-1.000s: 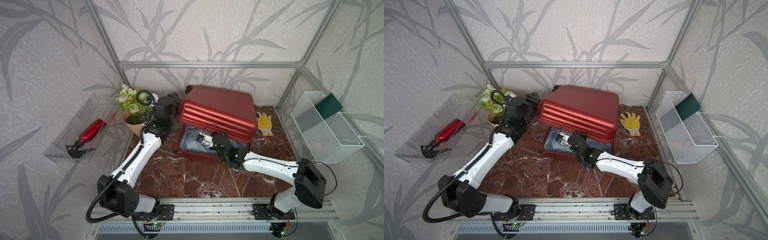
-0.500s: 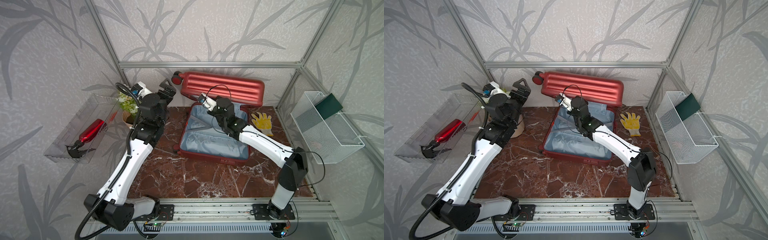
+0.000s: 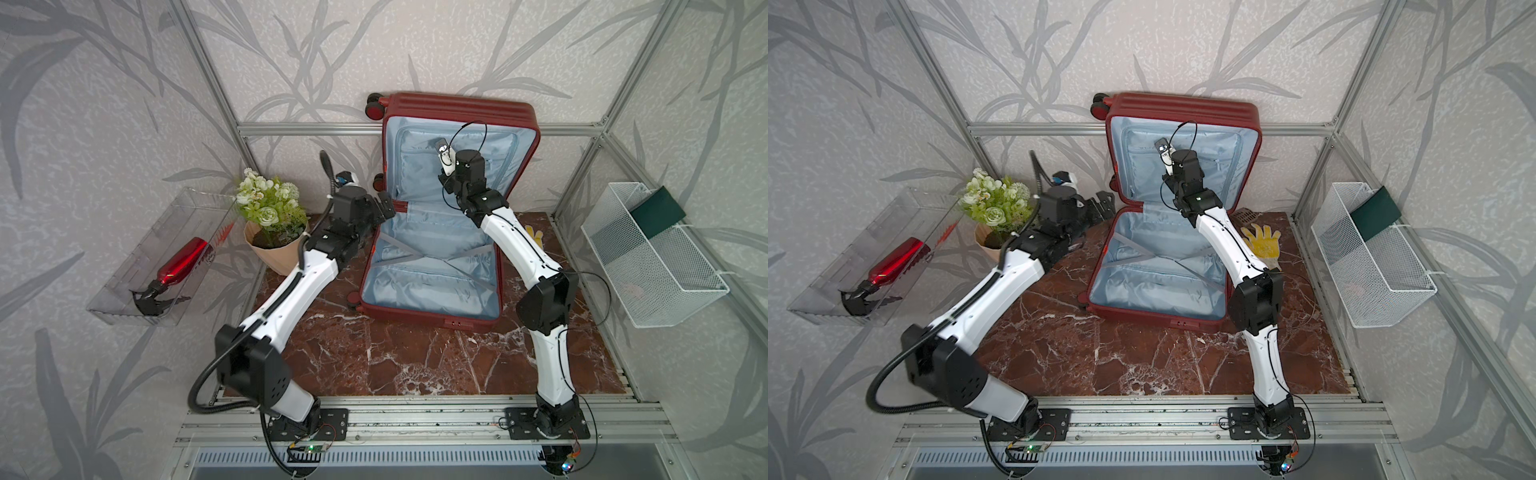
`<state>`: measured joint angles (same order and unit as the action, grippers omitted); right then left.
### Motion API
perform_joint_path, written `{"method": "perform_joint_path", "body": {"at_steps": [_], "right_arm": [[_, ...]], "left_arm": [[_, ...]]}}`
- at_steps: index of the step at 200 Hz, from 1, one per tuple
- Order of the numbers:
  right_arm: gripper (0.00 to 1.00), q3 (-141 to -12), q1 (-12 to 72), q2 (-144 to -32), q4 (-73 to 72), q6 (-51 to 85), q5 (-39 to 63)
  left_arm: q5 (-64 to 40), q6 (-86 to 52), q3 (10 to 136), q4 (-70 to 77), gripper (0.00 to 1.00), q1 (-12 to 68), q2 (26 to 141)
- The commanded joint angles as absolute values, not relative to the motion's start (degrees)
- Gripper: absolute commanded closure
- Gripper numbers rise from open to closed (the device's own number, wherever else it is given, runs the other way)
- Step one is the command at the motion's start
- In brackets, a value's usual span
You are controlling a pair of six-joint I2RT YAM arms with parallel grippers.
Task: Open the suitcase zippers
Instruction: Open the suitcase at the center of the board.
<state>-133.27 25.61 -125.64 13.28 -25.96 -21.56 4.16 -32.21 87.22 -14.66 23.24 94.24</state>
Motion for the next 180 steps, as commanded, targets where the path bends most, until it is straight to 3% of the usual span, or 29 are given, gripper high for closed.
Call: {"method": "perform_joint_path", "body": {"at_steps": [1,57,86,180], "right_arm": [[0.67,-132.0,25.9,-123.0,15.5,-23.0,-19.6],[0.65,-130.0,23.1,-120.5,16.9,-19.7,-17.9],[0.64,-131.2,22.4,-120.5,16.9,-18.9,-17.1],[0.60,-131.0,21.2,-119.8,17.6,-17.0,-16.1]], "left_arm": [[1.6,-28.6,87.4,-27.4,0.01,25.8,98.7],[6.3,-37.1,68.0,-28.4,0.01,27.6,92.1],[8.1,-38.4,60.2,-28.0,0.01,32.4,85.8],[10.6,-44.8,49.4,-27.3,0.01,40.9,78.9]]}}
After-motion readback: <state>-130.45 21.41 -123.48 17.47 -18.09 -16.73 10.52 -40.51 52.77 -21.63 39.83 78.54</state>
